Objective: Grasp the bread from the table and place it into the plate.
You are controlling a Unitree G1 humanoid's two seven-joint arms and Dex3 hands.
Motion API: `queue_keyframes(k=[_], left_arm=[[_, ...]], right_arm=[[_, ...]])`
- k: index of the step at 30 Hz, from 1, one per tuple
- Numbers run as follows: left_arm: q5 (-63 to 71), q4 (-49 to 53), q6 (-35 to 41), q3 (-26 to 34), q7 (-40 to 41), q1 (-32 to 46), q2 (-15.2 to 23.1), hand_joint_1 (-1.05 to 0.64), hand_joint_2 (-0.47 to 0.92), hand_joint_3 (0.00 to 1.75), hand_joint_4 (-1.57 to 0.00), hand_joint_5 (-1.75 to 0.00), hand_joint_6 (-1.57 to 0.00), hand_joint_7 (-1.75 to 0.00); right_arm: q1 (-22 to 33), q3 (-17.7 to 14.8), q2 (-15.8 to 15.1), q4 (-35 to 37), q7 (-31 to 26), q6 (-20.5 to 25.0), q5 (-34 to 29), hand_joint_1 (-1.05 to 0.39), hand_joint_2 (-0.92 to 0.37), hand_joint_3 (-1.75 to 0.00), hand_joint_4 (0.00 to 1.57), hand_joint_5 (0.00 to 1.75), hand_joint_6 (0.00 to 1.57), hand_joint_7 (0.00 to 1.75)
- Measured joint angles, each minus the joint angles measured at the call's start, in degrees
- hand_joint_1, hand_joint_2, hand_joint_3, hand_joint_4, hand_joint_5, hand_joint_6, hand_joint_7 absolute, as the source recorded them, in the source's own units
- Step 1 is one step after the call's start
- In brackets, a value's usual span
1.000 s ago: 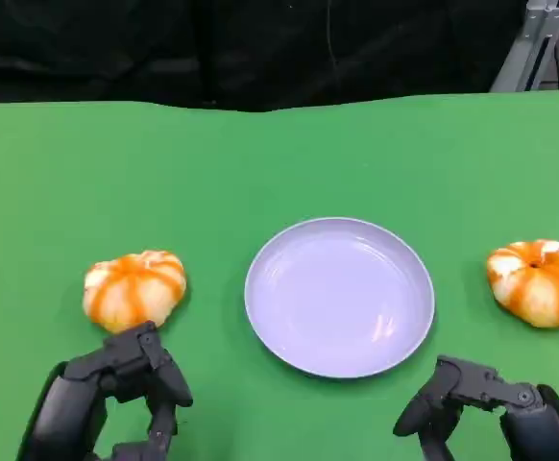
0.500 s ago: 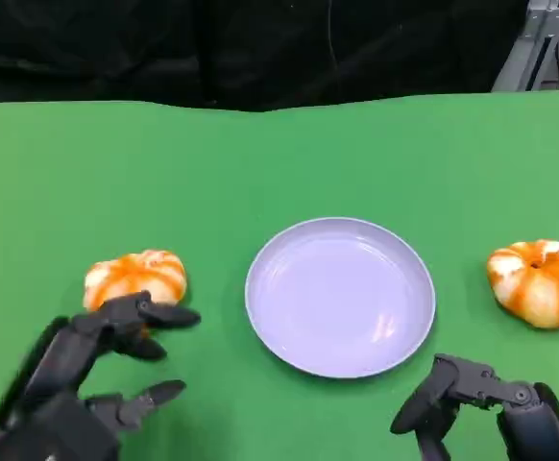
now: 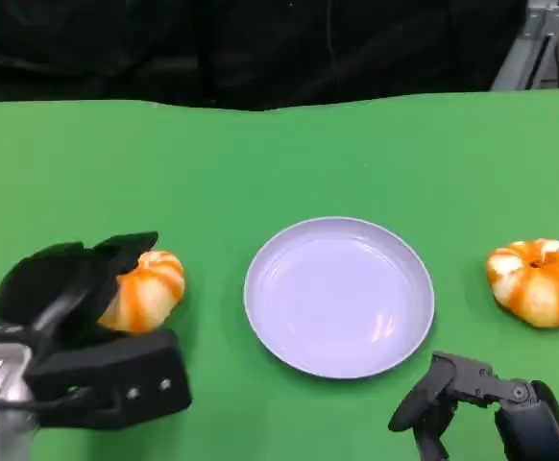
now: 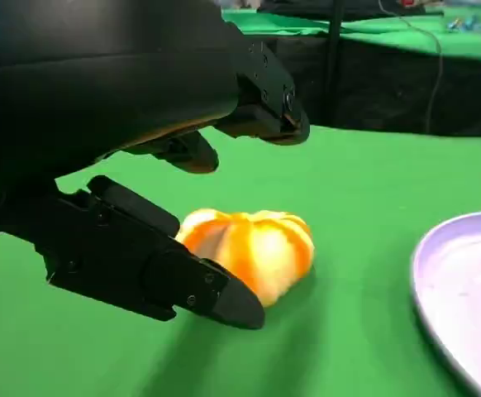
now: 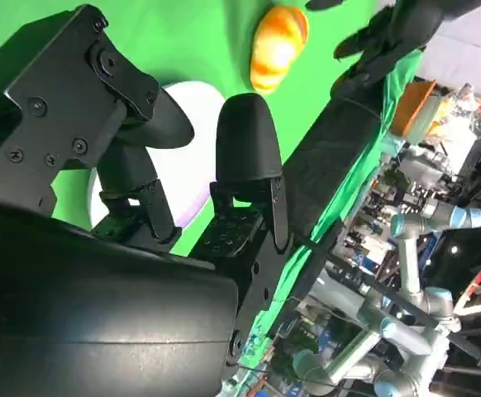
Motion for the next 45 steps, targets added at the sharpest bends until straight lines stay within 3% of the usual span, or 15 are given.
queue_keyframes(k=[7, 11, 14, 16, 17, 18, 19, 21, 24, 31, 32, 33, 36, 41, 45], left_arm=[[8.3, 7.8, 7.6, -8.1, -0.1, -6.7, -1.3, -0.64, 0.92, 0.01, -0.32, -0.23, -0.31, -0.01], [9.3, 18.2, 11.5, -12.0, -0.1, -12.6, -4.5, -0.63, 0.92, 0.02, -0.33, -0.22, -0.31, -0.01], [9.2, 26.2, 12.2, -14.3, 0.5, -16.7, -6.5, -0.65, 0.92, 0.01, -0.38, -0.24, -0.35, -0.02], [8.7, 32.9, 12.2, -15.5, 1.5, -20.6, -7.8, -0.54, 0.92, 0.02, -0.54, -0.30, -0.50, -0.08], [8.2, 35.8, 11.9, -15.8, 2.3, -22.2, -8.3, -0.43, 0.92, 0.03, -0.66, -0.59, -0.70, -0.09], [7.3, 38.2, 10.5, -15.8, 3.9, -23.3, -8.5, -0.37, 0.92, 0.03, -0.74, -1.04, -0.89, -0.10], [5.9, 40.3, 8.4, -15.6, 6.6, -23.9, -8.5, -0.29, 0.92, 0.02, -0.81, -1.46, -1.01, -0.41], [3.6, 43.1, 2.9, -14.9, 13.9, -23.9, -8.1, -0.23, 0.92, 0.09, -0.86, -1.69, -0.72, -1.38], [1.2, 44.0, -4.5, -14.5, 22.2, -22.8, -6.7, -0.20, 0.92, 0.15, -0.85, -1.74, -0.61, -1.71], [-0.5, 35.9, -7.7, -14.0, 27.0, -20.2, -5.0, -0.18, 0.83, 0.34, -0.86, -1.75, -0.60, -1.75], [-0.5, 34.2, -7.6, -13.8, 27.2, -20.2, -4.8, -0.18, 0.76, 0.47, -0.86, -1.75, -0.60, -1.75], [-0.5, 32.5, -7.5, -13.7, 27.2, -20.1, -4.5, -0.17, 0.63, 0.74, -0.86, -1.75, -0.64, -1.72], [-0.4, 28.0, -7.7, -13.2, 27.8, -19.7, -3.9, -0.14, 0.46, 1.10, -0.87, -1.75, -0.68, -1.73], [-0.3, 24.1, -11.1, -13.2, 31.2, -18.9, -4.0, -0.19, 0.38, 1.25, -0.89, -1.75, -0.69, -1.74], [-0.4, 22.9, -13.2, -14.1, 32.1, -18.7, -6.1, -0.20, 0.33, 1.33, -0.89, -1.75, -0.73, -1.63]], right_arm=[[0.4, 0.0, 0.0, 0.0, -0.1, -0.2, 0.0, 0.06, -0.24, -1.40, 0.85, 1.51, 0.87, 1.25], [0.5, 0.1, 0.1, 0.0, 0.1, -0.2, 0.0, 0.06, -0.24, -1.41, 0.85, 1.51, 0.87, 1.25], [0.8, 0.1, 0.1, 0.0, 0.0, -0.3, 0.0, 0.07, -0.24, -1.41, 0.85, 1.52, 0.87, 1.25], [0.7, 0.2, 0.1, 0.0, 0.0, -0.4, 0.0, 0.06, -0.24, -1.42, 0.85, 1.52, 0.87, 1.25], [0.7, 0.2, 0.2, 0.0, 0.0, -0.4, -0.1, 0.06, -0.24, -1.42, 0.85, 1.52, 0.87, 1.25], [0.6, 0.3, 0.2, 0.0, 0.0, -0.4, -0.1, 0.06, -0.24, -1.42, 0.85, 1.52, 0.87, 1.25], [0.7, 0.3, 0.2, 0.0, 0.0, -0.4, -0.1, 0.06, -0.24, -1.42, 0.85, 1.52, 0.87, 1.25], [0.8, 0.3, 0.2, 0.0, 0.0, -0.3, -0.1, 0.06, -0.24, -1.42, 0.85, 1.53, 0.87, 1.25], [0.7, 0.3, 0.2, -0.1, 0.0, -0.3, -0.1, 0.06, -0.24, -1.42, 0.85, 1.53, 0.87, 1.25], [0.6, 0.3, 0.2, -0.1, 0.0, -0.3, -0.2, 0.05, -0.24, -1.42, 0.85, 1.53, 0.88, 1.25], [0.6, 0.3, 0.2, -0.1, 0.0, -0.3, -0.1, 0.05, -0.23, -1.42, 0.85, 1.52, 0.88, 1.25], [0.6, 0.3, 0.2, -0.1, 0.0, -0.3, -0.1, 0.05, -0.23, -1.42, 0.85, 1.53, 0.88, 1.25], [0.6, 0.2, 0.2, -0.1, 0.1, -0.4, -0.1, 0.06, -0.23, -1.43, 0.85, 1.53, 0.88, 1.25], [0.6, 0.2, 0.2, -0.1, 0.1, -0.4, -0.1, 0.06, -0.22, -1.44, 0.85, 1.52, 0.88, 1.25], [0.6, 0.2, 0.2, -0.2, 0.1, -0.4, -0.1, 0.06, -0.22, -1.45, 0.85, 1.52, 0.88, 1.25]])
